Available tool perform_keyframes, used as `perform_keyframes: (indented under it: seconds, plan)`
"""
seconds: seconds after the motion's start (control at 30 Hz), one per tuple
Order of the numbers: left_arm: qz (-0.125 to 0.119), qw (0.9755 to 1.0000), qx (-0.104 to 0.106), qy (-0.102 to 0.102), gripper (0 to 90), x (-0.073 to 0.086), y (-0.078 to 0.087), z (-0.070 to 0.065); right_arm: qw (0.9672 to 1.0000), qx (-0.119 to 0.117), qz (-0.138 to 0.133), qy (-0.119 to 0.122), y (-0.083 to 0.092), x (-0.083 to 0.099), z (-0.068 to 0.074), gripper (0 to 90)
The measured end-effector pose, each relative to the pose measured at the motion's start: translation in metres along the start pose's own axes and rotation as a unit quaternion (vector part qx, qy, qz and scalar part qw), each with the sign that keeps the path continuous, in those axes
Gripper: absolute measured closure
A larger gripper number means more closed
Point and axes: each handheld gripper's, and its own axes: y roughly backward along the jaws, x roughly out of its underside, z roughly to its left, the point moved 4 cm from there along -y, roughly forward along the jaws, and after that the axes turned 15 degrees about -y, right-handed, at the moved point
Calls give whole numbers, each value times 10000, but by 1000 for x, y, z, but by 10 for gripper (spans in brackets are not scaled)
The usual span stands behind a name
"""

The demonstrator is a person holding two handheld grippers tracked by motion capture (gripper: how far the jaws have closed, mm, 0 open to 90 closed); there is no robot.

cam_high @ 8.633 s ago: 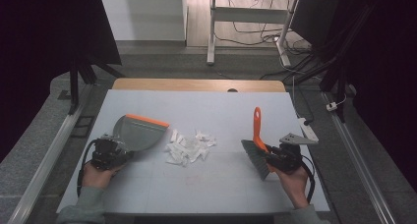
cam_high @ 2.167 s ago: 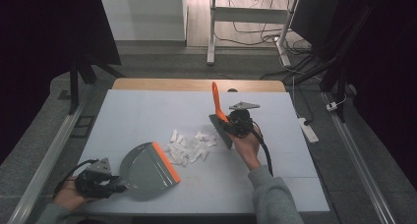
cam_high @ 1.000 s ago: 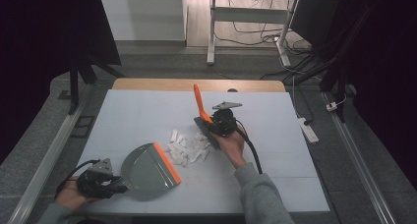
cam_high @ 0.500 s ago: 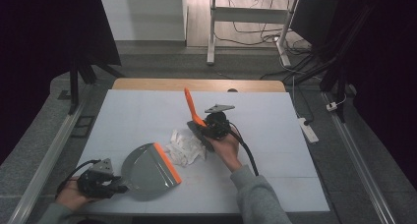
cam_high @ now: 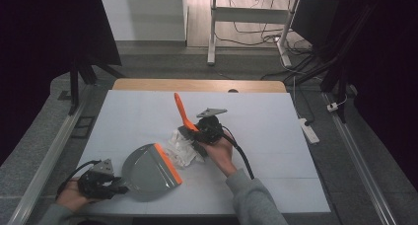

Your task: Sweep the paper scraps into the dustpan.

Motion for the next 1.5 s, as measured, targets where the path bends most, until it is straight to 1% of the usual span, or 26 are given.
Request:
perform_keyframes:
  seconds: [0.3, 0.33, 0.67, 0.7, 0.83, 0.97, 1.03, 1.13, 1.23, 1.3, 1.37, 1.43, 1.5]
  plan:
    - [3, 10000, 2, 1, 617, 0, 0, 0, 9999, -95, 30, 95, -2, 4, 11, 708]
    - [-1, 10000, 1, 2, 617, 0, 0, 0, 9998, -150, 33, 94, -3, 4, 13, 708]
    - [-3, 10000, 10, 18, 617, -1, 0, 0, 9994, -315, 86, 151, -6, 8, 27, 708]
    - [-6, 10000, 13, 20, 617, 0, 0, 0, 9993, -326, 86, 189, -6, 9, 29, 708]
    - [12, 10000, 10, 5, 617, -1, 0, 0, 9989, -420, 100, 175, -8, 10, 34, 708]
    - [13, 10000, 12, 5, 617, -1, 0, 0, 9985, -492, 118, 233, -8, 12, 40, 708]
    - [14, 10000, 14, 7, 617, -1, 0, 0, 9980, -567, 121, 241, -9, 13, 44, 708]
    - [13, 10000, 17, 12, 617, -1, 0, 0, 9970, -738, 158, 187, -10, 14, 50, 708]
    - [7, 10000, 19, 16, 617, -1, 0, 0, 9962, -800, 205, 263, -11, 17, 57, 708]
    - [9, 10000, 20, 14, 617, -1, 0, 0, 9954, -885, 225, 272, -11, 17, 61, 708]
    - [7, 10000, 22, 15, 617, -1, 0, 0, 9948, -951, 193, 314, -9, 16, 64, 708]
    - [5, 10000, 23, 15, 617, 0, 0, 0, 9945, -985, 94, 350, -4, 13, 65, 708]
    - [6, 10000, 23, 17, 617, 0, 0, 0, 9949, -962, -36, 304, 3, 8, 63, 708]
